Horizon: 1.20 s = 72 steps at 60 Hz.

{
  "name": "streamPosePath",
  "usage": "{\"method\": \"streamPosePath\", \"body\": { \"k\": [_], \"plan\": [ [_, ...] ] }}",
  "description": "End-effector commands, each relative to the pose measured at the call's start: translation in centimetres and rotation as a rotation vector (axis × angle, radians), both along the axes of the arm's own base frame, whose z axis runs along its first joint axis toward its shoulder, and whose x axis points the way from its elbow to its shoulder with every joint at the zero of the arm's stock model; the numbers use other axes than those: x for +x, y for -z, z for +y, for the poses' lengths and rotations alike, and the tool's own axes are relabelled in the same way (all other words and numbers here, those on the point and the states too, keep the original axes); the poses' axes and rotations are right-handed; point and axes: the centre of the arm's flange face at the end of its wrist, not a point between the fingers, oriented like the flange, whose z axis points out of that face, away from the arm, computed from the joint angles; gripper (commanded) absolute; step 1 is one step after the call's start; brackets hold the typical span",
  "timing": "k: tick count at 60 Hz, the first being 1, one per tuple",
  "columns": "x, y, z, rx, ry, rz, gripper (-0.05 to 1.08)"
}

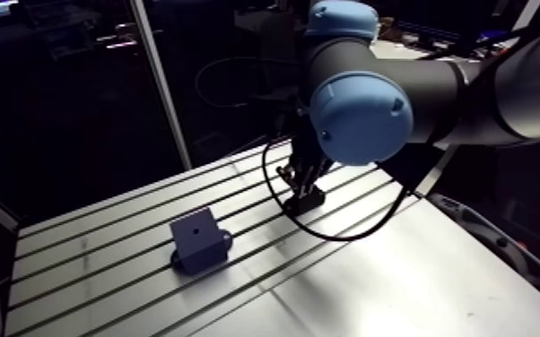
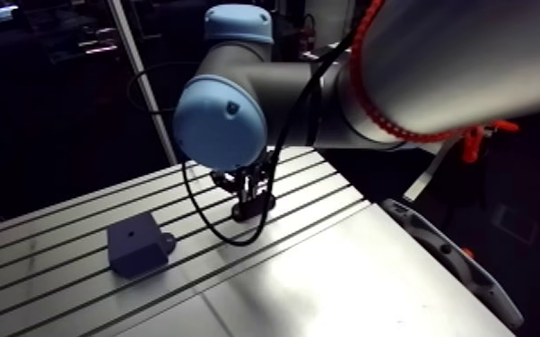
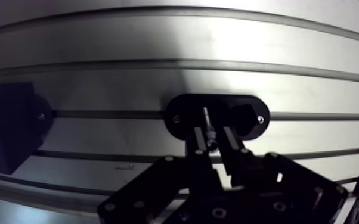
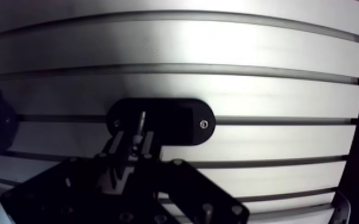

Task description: Pick up the M10 bolt and insert it into the hole until fully seated.

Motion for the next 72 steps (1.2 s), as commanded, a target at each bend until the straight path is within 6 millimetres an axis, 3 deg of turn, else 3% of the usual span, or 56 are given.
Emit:
{"method": "streamPosePath", "body": {
  "k": [1, 28, 49, 57, 64, 72],
  "plan": [
    [0.0, -0.4, 0.1, 0.009, 0.003, 0.004, 0.78],
    [-0.8, -2.6, -0.7, 0.017, -0.013, 0.037, 0.87],
    [-1.5, -7.3, -0.4, 0.044, -0.007, 0.085, 0.97],
    [-2.7, -9.9, -2.6, 0.046, -0.006, 0.102, 1.07],
    [-3.2, -11.1, -2.9, 0.022, 0.027, 0.060, 1.08],
    [-4.8, -13.4, -5.1, -0.003, 0.034, -0.009, 1.08]
  ]
}}
